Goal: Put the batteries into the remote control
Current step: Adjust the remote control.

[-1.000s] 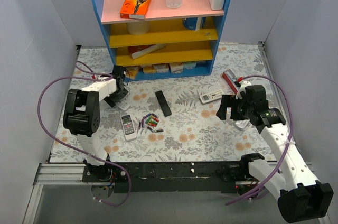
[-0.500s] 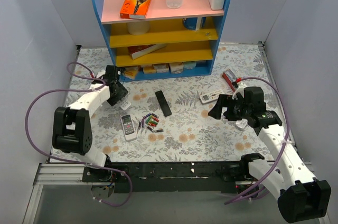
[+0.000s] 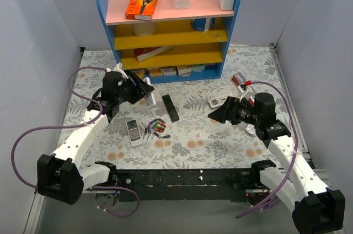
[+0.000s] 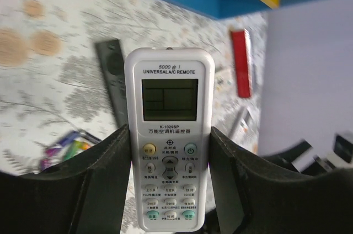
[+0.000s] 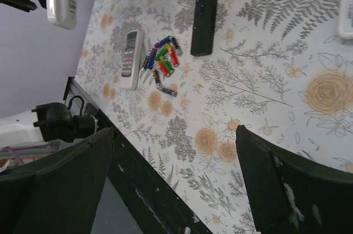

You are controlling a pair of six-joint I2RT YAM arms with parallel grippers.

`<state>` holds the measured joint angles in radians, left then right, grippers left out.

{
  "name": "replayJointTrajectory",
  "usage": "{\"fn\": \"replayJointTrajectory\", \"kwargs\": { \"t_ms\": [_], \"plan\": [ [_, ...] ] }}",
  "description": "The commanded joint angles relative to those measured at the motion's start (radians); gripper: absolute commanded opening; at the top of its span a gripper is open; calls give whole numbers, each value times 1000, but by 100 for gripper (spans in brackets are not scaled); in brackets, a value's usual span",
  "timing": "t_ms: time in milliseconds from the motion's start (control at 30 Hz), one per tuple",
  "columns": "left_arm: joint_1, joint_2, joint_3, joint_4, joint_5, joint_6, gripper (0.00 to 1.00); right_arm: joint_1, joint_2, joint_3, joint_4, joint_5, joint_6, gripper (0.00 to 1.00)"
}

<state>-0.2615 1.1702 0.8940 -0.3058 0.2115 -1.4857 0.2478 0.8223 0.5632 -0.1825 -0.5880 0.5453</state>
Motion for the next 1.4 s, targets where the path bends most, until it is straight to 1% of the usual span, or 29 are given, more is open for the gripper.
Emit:
{"fn": "replayJointTrajectory", "kwargs": {
  "t_ms": [0,33,133,200,333,533,667,733,900,1100,1367],
  "plan": [
    [-73,-73,-52,192,187,-73,16,40,-31,-35,227,-93,120,98],
    [-90,-84,-59,238,190,-91,16,65,-35,-43,250,-95,131,98],
    [-162,-112,-75,301,192,-110,16,112,-40,-66,330,-95,181,98],
    [-188,-122,-81,359,195,-122,16,137,-45,-78,395,-88,211,98],
    [-258,-126,-95,479,209,-137,17,200,-35,-86,474,-76,248,98],
    [-330,-116,-139,657,227,-173,17,248,-14,-91,618,-81,335,98],
    [-375,-83,-145,754,247,-194,17,266,9,-94,760,-85,396,98],
    [-403,-69,-141,792,246,-200,17,278,34,-92,804,-82,429,98],
    [-447,-35,-124,818,239,-199,17,309,90,-74,914,-78,469,98],
    [-481,-15,-119,855,238,-200,17,346,147,-45,976,-73,496,97],
    [-502,-6,-125,878,232,-193,17,364,196,-31,1084,-81,536,91]
  ]
}}
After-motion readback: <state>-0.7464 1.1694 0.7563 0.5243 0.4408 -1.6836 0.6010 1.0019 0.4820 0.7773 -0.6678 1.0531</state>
